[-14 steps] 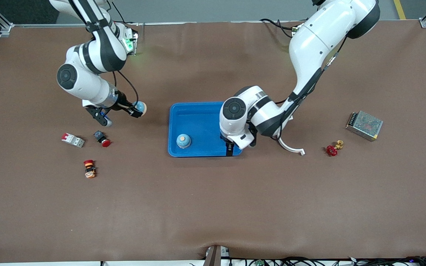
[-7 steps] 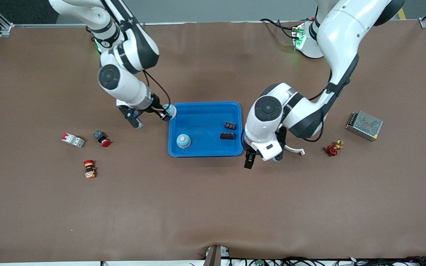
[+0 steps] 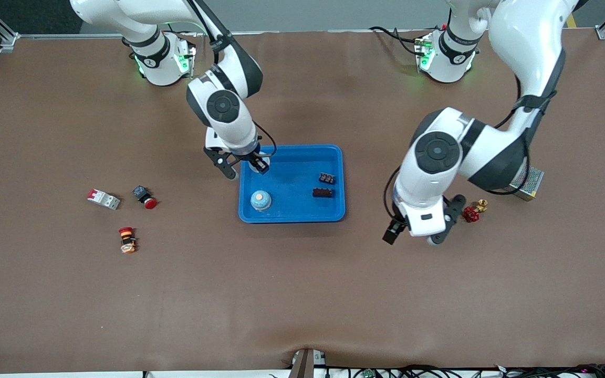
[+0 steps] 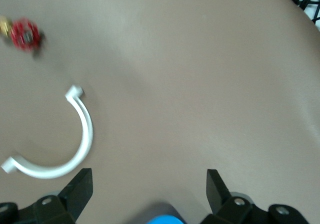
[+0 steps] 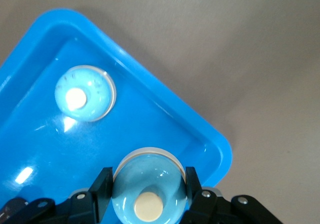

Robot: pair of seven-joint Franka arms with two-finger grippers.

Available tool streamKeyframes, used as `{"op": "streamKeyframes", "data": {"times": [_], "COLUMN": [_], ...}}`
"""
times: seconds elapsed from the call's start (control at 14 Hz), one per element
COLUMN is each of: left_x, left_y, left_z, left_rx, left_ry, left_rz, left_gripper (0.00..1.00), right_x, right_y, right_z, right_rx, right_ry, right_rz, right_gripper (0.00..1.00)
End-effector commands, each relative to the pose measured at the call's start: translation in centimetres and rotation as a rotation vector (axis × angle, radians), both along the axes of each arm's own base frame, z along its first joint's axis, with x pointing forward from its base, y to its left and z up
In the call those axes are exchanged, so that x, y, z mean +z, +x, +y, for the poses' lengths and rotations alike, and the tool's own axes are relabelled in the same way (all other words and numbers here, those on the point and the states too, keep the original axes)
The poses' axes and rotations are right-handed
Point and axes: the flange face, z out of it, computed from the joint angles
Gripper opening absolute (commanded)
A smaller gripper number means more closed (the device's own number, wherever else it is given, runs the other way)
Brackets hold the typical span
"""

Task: Place electrolytic capacitor and blue bell in tray
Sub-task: 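Release the bell into the tray with the right gripper while the left gripper retracts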

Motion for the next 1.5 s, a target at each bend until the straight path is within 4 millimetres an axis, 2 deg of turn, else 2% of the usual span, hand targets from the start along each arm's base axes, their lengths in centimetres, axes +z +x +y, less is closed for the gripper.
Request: {"op": "streamKeyframes", "data": {"times": [0.0,0.21,0.57,0.71,0.79,0.93,1.07,1.14,1.21,1.29,1.43], "left_x": [2.0,4.2,9.2,11.7,13.1,15.5,17.7,18.4,19.1,20.1,21.3], "left_y": [-0.5,-0.1,-1.3,-2.2,-2.4,-3.6,-4.2,-4.7,-5.3,-5.7,-6.6], "left_z": [2.1,4.7,8.4,9.5,11.2,12.2,13.4,13.4,13.6,14.6,15.8], "left_rx": [-0.159,-0.238,-0.407,-0.447,-0.473,-0.551,-0.543,-0.574,-0.603,-0.586,-0.633], "left_ry": [0.035,0.053,0.126,0.112,0.116,0.147,0.164,0.166,0.151,0.117,0.112], "left_rz": [0.037,0.035,0.077,0.086,0.093,0.104,0.080,0.083,0.088,0.081,0.093], "left_gripper": [1.00,1.00,1.00,1.00,1.00,1.00,1.00,1.00,1.00,1.00,1.00], "right_x": [-0.6,-2.7,-6.1,-6.3,-6.4,-6.4,-6.4,-6.3,-6.3,-6.2,-6.1], "right_y": [0.1,-0.4,-0.5,-0.4,-0.4,-0.5,-0.5,-0.4,-0.4,-0.5,-0.4], "right_z": [1.2,1.8,1.8,1.7,1.7,1.8,1.8,1.7,1.7,1.9,1.8], "right_rx": [0.005,0.008,0.019,0.018,0.018,0.018,0.012,-0.005,-0.013,-0.022,-0.019], "right_ry": [-0.023,-0.027,-0.067,-0.065,-0.066,-0.066,-0.066,-0.065,-0.065,-0.066,-0.070], "right_rz": [-0.018,-0.027,-0.070,-0.072,-0.071,-0.071,-0.071,-0.073,-0.073,-0.074,-0.070], "right_gripper": [0.00,0.00,0.00,0.00,0.00,0.00,0.00,0.15,0.95,1.00,1.00]}}
